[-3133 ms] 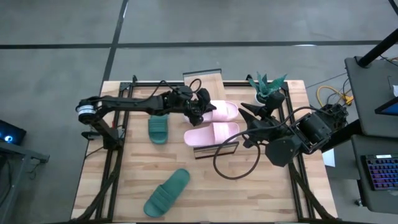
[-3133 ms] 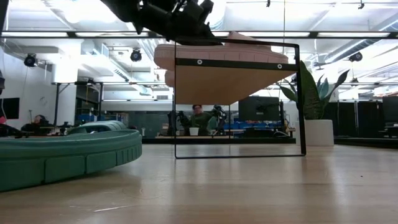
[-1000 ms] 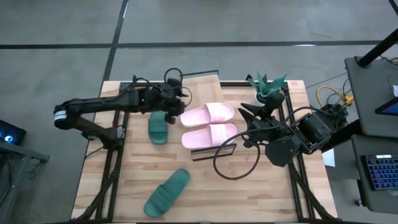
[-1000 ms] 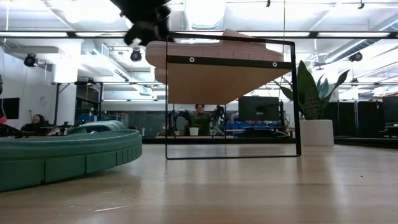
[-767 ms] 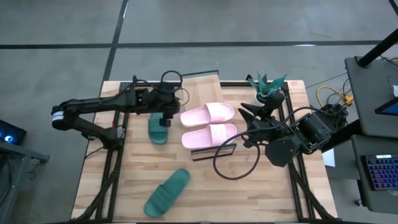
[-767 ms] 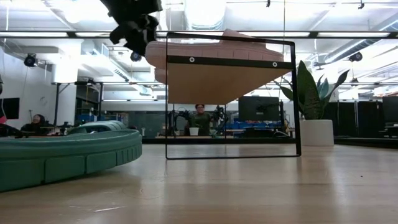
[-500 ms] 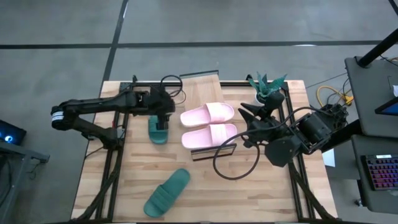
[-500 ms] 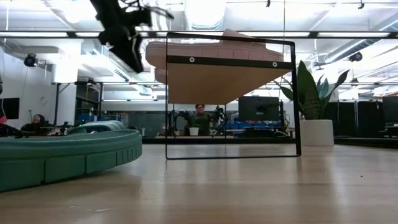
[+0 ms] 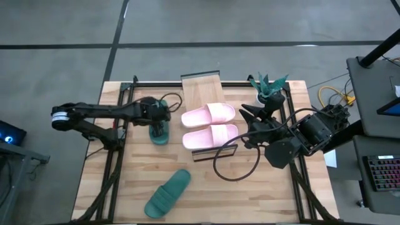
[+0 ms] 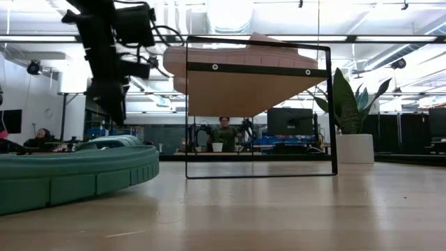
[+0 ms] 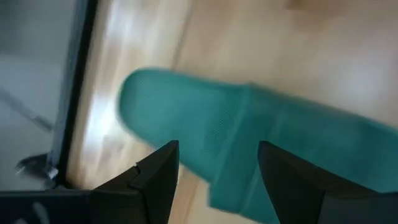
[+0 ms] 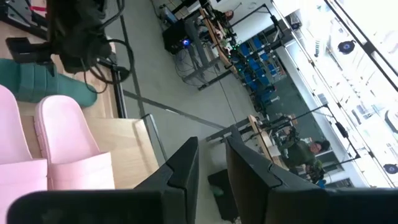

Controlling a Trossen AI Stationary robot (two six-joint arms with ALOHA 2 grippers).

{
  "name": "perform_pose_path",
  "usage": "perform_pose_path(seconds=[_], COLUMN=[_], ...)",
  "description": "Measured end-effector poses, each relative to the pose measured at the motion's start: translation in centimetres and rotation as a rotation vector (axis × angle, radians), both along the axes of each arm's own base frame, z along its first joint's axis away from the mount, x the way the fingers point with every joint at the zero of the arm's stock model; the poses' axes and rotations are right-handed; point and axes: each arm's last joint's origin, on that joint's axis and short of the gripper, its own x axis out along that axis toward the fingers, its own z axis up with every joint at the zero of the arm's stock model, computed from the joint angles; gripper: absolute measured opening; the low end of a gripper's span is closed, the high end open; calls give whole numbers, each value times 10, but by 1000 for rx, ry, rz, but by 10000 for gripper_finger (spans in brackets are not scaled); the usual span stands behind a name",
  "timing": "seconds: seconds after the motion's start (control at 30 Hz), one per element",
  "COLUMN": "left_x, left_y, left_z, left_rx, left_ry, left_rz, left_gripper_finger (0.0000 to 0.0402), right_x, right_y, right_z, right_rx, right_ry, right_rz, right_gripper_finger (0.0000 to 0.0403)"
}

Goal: Pick and place slides into the shelf
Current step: Put the top green slide on the shelf

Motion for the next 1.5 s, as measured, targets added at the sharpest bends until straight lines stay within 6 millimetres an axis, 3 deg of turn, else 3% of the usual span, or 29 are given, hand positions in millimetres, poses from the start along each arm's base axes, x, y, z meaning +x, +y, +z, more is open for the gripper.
perform_pose_path(seconds=[0.23, 0.5, 0.7, 1.1, 1.5], left_x=[-2, 0, 3, 16, 15], left_y=[-19, -61, -81, -82, -80], left_z=[-11, -15, -33, -72, -74], left_rx=[32, 31, 132, 339, 385], left_ry=[-11, -41, 31, 200, 236], left_rz=[14, -122, -206, -170, -172], left_gripper_finger=[203, 203, 203, 203, 201], right_x=[0, 0, 0, 0, 0], right_y=[0, 0, 0, 0, 0], right_z=[0, -1, -1, -1, -1], right_rx=[-5, -5, 3, 4, 6], right_ry=[7, 8, 0, -1, -3], right_rz=[0, -1, -3, -4, -5], right_gripper_finger=[65, 63, 63, 63, 63])
